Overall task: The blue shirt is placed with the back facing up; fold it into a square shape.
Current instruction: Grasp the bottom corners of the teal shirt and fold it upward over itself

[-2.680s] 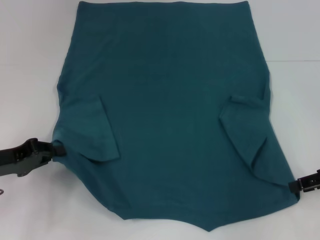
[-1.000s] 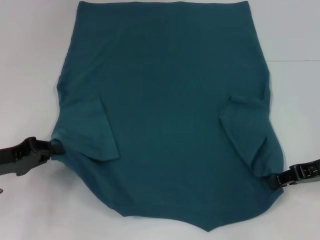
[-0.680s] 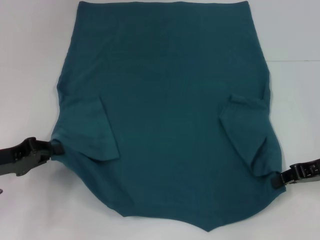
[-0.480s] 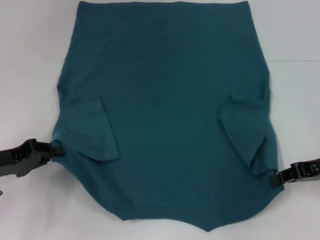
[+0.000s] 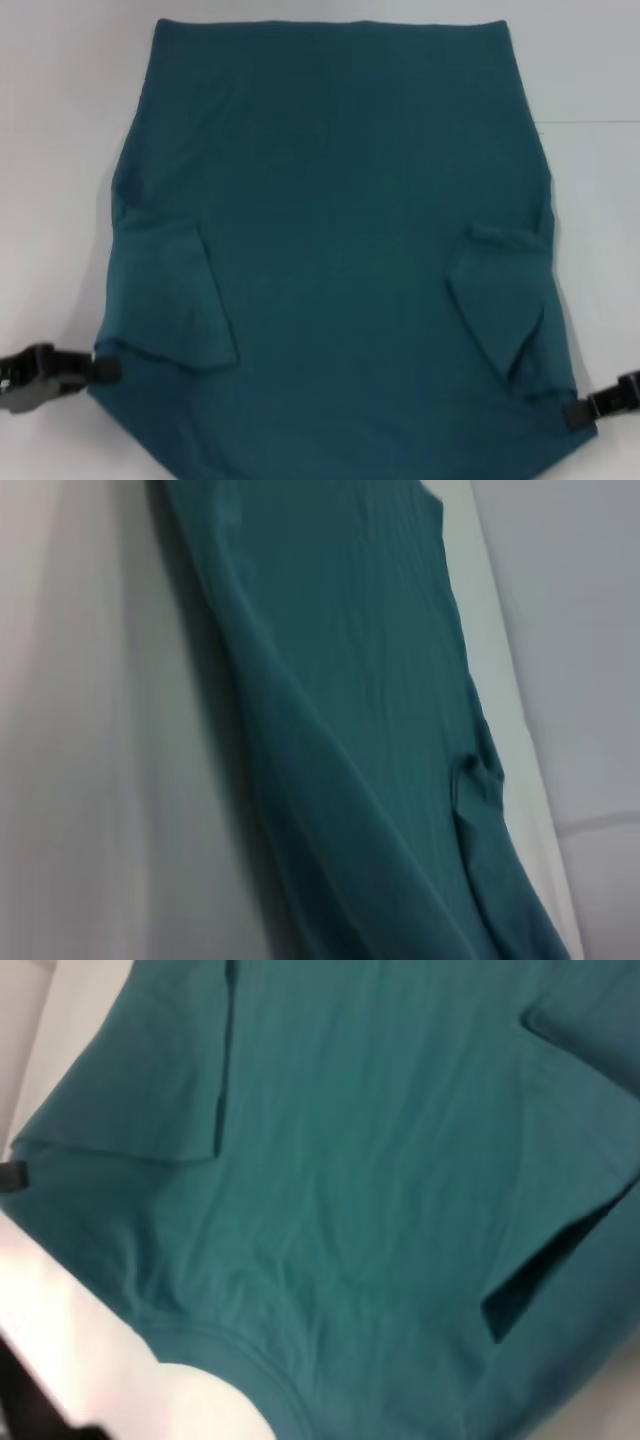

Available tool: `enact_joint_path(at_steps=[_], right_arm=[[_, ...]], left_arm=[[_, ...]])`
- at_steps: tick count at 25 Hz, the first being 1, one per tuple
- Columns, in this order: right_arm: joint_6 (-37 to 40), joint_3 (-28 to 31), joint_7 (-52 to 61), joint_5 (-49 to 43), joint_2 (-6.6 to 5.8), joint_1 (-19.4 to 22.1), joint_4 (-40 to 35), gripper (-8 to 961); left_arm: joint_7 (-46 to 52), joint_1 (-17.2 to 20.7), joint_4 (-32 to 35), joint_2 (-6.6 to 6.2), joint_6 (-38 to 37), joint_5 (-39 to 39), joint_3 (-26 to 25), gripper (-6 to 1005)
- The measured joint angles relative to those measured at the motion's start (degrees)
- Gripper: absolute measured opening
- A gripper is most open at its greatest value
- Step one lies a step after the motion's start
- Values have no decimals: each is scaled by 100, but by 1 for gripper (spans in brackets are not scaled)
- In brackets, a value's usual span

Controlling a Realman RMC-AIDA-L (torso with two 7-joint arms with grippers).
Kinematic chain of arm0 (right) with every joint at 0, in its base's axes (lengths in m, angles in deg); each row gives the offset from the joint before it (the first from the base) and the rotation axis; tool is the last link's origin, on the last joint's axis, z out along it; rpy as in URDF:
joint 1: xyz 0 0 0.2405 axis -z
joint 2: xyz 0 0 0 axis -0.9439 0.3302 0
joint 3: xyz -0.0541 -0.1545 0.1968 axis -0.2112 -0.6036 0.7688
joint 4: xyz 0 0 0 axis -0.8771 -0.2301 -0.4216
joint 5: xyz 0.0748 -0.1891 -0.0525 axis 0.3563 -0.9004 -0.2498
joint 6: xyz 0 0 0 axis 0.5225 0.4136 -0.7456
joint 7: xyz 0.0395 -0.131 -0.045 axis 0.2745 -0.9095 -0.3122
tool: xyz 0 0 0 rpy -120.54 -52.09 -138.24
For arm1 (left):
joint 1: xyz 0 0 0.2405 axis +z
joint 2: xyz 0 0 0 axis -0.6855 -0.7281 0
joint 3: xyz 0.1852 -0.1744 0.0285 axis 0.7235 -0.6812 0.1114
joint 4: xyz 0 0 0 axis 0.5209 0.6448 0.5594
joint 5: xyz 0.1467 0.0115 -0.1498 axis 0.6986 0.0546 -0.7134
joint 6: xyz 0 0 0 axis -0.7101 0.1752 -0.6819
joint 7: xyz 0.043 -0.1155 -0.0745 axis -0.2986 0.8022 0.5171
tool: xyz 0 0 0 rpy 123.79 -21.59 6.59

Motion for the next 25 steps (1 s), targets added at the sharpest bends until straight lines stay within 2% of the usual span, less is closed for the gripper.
enact_joint_path(at_steps=[4,9,16,25], right_arm=[[444,-9,-132,-7,-89,169,-11,58],[610,0,-195,-7,-101,348,-11,64],[632,37,-214,23,-96,443,-10,73],[575,176,-303,42,-78,368,-7,84]], left_arm=[[-49,112,162,-3,-431,261,-8,33],[-68,342,349,50,-747,520,0,34],[-79,385,408,81,-817,624,11,34],[-80,289,389,65,-733,600,2,34]])
